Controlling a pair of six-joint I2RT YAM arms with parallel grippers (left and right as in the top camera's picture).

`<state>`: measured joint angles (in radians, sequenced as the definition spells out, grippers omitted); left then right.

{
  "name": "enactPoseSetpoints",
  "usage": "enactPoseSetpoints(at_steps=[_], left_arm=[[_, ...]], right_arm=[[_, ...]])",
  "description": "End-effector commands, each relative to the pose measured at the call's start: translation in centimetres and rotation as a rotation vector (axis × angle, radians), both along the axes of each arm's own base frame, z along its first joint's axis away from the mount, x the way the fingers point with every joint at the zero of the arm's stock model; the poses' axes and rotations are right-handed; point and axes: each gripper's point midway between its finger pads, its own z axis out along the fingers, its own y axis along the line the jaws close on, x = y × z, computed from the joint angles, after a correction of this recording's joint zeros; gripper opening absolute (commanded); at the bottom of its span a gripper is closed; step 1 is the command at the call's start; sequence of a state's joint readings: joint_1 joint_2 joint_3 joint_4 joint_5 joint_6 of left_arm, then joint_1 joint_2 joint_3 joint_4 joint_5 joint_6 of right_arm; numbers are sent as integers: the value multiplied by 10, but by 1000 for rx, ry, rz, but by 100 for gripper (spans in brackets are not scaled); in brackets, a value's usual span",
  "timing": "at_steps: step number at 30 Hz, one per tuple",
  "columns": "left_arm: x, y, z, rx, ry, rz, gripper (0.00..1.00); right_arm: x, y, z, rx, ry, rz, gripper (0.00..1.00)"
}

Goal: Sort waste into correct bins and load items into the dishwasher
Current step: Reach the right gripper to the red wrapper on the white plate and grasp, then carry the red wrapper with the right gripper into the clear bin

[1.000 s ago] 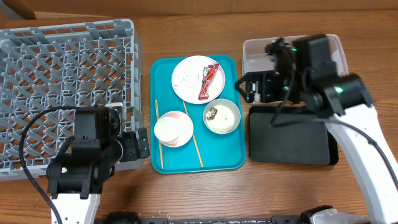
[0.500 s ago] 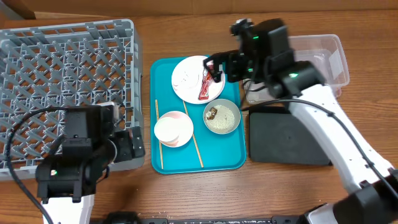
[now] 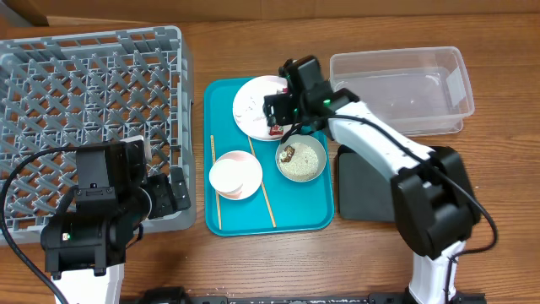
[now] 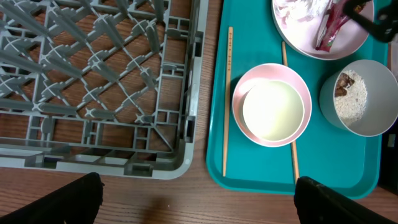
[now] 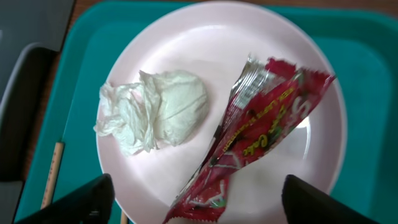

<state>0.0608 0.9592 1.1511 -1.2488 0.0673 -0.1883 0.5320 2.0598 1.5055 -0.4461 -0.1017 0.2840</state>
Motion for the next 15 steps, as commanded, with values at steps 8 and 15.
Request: enactPoseSetpoints(at_steps=[8,15], left_arm=[[4,1,9,0,-30,4,100],[4,1,9,0,-29,4,100]], right_arm=[[-2,19,-29,13,44,-37,34],[-3,17,-21,10,51,-41,4]])
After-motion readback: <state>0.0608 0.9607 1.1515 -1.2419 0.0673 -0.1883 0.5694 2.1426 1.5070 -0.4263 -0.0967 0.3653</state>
